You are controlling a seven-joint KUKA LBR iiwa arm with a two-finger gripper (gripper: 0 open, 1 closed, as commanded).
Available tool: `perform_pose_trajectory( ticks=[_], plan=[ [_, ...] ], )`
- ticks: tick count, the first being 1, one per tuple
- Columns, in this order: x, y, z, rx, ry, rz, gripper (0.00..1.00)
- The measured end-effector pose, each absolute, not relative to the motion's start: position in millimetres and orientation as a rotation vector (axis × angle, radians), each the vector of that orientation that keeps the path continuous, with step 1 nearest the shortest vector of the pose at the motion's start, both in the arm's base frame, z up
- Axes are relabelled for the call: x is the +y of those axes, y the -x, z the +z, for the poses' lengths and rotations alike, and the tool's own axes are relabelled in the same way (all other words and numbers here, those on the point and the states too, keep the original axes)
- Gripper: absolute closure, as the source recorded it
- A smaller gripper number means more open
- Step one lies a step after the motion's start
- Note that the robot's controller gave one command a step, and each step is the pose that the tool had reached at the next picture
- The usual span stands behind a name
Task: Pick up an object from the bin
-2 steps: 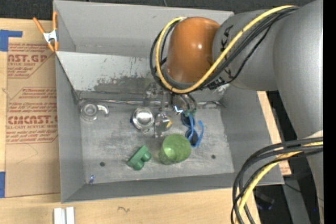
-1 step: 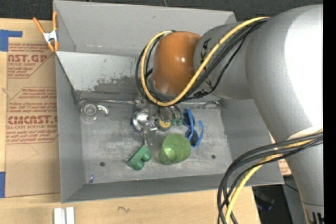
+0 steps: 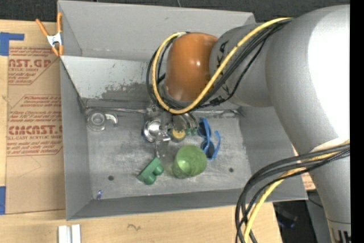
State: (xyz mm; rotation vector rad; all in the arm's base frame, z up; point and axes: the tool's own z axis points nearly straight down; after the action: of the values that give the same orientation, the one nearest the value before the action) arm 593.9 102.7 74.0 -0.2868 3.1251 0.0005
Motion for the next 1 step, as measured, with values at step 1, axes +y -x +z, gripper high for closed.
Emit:
perform_pose_trajectory(
  ticks=[1],
  plan=[
    [103.2, -594.1, 75.2, 3.126, 0.287, 0.002, 1.00]
  ],
)
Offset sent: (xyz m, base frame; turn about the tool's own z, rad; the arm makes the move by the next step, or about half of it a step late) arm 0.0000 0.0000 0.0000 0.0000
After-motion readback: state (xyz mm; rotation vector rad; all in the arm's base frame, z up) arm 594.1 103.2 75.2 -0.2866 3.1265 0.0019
